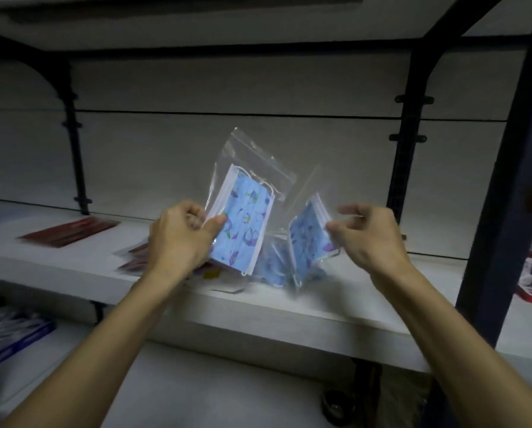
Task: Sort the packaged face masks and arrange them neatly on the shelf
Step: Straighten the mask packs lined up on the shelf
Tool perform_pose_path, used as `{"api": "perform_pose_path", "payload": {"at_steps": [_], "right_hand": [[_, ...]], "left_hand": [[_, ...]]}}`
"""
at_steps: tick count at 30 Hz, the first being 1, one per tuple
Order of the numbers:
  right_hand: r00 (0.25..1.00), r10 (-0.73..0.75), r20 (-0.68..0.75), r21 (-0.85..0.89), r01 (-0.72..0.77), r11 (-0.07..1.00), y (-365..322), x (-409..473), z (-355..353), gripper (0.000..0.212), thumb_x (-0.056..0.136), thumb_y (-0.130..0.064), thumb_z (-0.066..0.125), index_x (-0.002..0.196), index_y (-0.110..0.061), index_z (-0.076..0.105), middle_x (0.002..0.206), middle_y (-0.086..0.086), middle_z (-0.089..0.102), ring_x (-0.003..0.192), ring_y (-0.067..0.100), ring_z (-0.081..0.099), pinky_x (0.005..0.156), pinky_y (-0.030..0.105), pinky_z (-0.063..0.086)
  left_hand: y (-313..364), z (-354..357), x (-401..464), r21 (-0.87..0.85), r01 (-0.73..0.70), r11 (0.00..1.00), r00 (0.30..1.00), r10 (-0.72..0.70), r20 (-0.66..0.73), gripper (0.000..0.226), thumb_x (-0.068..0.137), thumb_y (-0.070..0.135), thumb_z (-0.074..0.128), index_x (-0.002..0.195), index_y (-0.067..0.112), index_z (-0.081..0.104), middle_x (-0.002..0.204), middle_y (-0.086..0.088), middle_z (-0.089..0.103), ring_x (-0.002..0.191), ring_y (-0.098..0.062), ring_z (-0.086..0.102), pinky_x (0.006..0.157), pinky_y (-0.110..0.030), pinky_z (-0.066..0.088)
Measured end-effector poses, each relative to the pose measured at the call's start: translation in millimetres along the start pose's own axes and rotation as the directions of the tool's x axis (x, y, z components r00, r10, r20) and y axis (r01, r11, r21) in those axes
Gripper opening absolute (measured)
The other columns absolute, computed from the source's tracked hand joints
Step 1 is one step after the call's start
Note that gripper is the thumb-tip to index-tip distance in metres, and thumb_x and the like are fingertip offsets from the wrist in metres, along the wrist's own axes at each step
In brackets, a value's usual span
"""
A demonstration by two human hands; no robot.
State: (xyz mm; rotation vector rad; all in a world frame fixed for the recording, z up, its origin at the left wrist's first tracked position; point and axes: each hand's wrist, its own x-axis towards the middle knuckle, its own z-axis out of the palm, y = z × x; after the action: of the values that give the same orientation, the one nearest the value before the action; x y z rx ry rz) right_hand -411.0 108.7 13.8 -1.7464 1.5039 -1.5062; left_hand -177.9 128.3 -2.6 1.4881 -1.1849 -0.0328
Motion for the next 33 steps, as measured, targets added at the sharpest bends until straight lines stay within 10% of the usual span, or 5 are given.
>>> {"api": "perform_pose_path", "payload": {"at_steps": [12,17,22,33], "right_hand": [[0.987,-0.045,0.152,0.115,0.028,0.993,-77,-51,73,0.017,0.083,0.002,0.063,0.085,-0.015,0.066,0.074,-0.005,0.065,0.050,-0.001,0.061,0.043,0.009,0.043],[0.972,-0.027,0.235,0.217,-0.025,0.976,-119,-87,134,0.019,0.082,0.003,0.060,0.085,-0.015,0.065,0.078,0.003,0.068,0.062,0.019,0.070,0.054,0.039,0.060],[0.973,-0.066,0.221,0.290,-0.001,0.957,-156,-120,209,0.017,0.082,0.004,0.061,0.084,-0.012,0.067,0.073,0.004,0.065,0.044,-0.005,0.055,0.041,0.009,0.040],[0.947,-0.052,0.317,0.363,-0.070,0.929,-217,-184,360,0.016,0.078,0.009,0.058,0.082,-0.004,0.067,0.066,0.003,0.063,0.044,-0.005,0.054,0.042,0.008,0.039]], "left_hand": [[-77,-119,5,-0.050,0.033,0.998,0.986,-0.040,-0.159,0.026,0.082,0.030,0.073,0.077,0.013,0.053,0.065,0.005,0.059,0.045,-0.002,0.055,0.050,-0.024,0.038],[-123,-187,21,-0.063,0.009,0.998,0.983,-0.021,-0.184,0.027,0.081,0.030,0.074,0.086,0.012,0.054,0.071,-0.008,0.066,0.064,-0.020,0.063,0.059,-0.028,0.043],[-173,-266,41,-0.051,0.010,0.999,0.975,-0.021,-0.222,0.028,0.081,0.032,0.073,0.089,0.015,0.053,0.068,-0.003,0.064,0.061,-0.020,0.059,0.060,-0.030,0.044],[-294,-398,63,-0.055,0.107,0.993,0.953,-0.118,-0.280,0.024,0.082,0.028,0.073,0.090,0.011,0.057,0.074,-0.003,0.066,0.063,-0.018,0.063,0.060,-0.031,0.049]]}}
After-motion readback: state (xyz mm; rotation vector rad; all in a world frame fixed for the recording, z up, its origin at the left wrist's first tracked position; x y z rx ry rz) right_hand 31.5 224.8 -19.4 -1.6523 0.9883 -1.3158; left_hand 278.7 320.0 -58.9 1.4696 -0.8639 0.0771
